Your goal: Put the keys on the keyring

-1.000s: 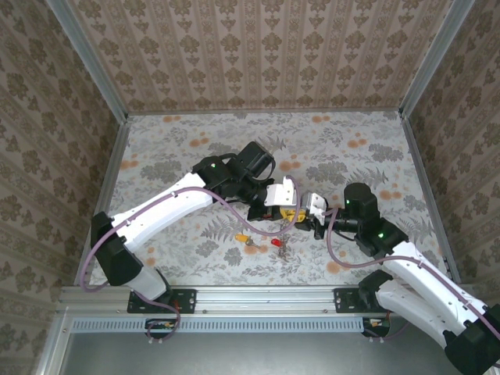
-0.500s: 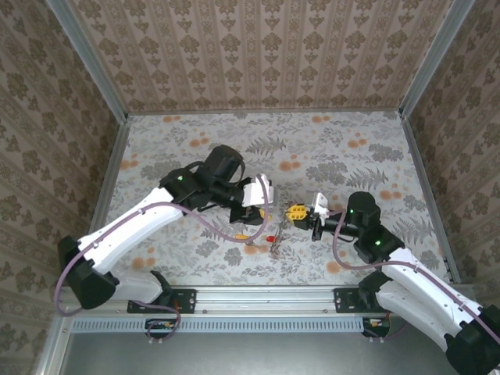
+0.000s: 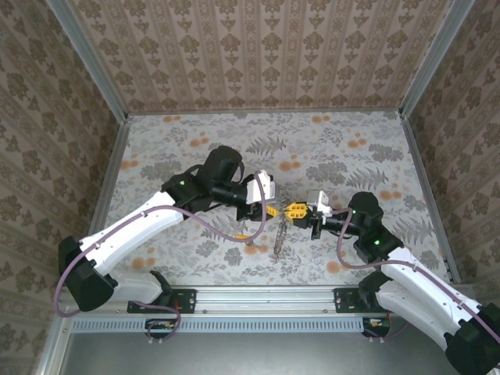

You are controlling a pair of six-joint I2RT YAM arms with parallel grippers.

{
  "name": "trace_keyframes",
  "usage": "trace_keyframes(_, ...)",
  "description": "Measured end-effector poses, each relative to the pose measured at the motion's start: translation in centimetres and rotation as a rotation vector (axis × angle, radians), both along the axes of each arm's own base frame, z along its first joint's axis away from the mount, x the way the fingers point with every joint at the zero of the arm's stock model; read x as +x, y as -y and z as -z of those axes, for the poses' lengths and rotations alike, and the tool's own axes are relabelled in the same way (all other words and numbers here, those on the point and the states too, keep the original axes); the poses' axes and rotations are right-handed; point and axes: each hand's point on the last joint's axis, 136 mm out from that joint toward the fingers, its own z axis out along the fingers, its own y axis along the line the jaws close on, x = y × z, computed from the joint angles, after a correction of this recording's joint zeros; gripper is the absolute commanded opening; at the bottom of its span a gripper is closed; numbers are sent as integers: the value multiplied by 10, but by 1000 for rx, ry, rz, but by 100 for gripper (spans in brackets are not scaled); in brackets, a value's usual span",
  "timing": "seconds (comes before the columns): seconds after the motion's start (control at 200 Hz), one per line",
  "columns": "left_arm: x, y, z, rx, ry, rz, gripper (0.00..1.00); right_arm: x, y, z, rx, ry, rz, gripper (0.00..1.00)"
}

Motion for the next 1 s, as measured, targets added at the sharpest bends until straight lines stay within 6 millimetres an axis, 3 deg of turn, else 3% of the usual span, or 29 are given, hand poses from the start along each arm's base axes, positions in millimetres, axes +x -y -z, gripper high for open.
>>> trace_keyframes(0.345, -13, 8, 6, -21, -72, 89, 30, 0, 0, 0, 0, 1, 0, 0)
trace_keyframes(0.595, -13, 9, 15, -5, -78, 102, 5, -5, -1, 3, -11, -14, -27, 0)
trace_keyframes(0.645, -12, 10, 17, 2, -82, 105, 6, -5, -1, 5, -16, -24, -27, 0)
trace_keyframes(0.75, -11, 11, 19, 8, -95, 110, 18, -5, -1, 7, -20, -32, -26, 0)
trace_keyframes(1.0, -12, 11, 19, 1, -97, 118, 18, -4, -1, 6, -19, -28, -22, 0)
